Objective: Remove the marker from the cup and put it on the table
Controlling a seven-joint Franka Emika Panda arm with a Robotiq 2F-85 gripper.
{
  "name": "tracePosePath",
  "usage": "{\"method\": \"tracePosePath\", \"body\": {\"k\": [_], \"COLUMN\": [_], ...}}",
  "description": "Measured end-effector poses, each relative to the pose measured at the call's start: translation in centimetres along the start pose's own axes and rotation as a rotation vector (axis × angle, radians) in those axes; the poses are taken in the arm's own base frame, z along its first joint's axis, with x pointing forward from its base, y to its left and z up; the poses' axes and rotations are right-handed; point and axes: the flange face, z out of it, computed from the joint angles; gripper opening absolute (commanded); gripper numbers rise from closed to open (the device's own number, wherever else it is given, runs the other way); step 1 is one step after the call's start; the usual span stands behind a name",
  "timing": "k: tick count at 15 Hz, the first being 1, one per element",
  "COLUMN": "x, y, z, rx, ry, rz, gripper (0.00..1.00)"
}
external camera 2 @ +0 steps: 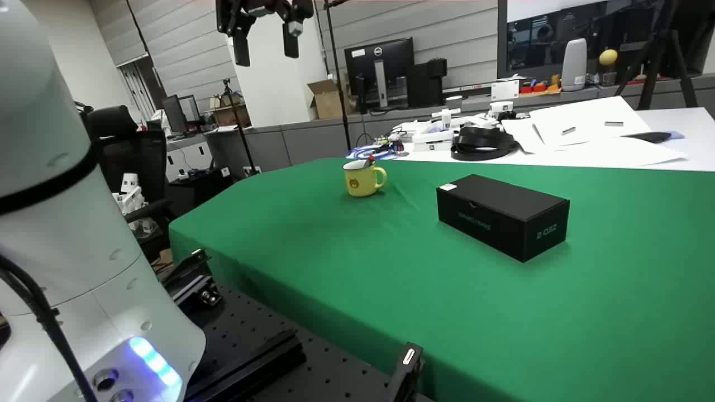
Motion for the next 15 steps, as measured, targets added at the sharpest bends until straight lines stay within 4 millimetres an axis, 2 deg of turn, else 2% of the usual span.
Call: {"method": "tracePosePath", "body": {"k": [15], "x": [0.38], "y": [0.09], "z": [-0.01], "rx": [-0.003], "ry": [0.014], "rz": [-0.001], "gripper": [1.00]}}
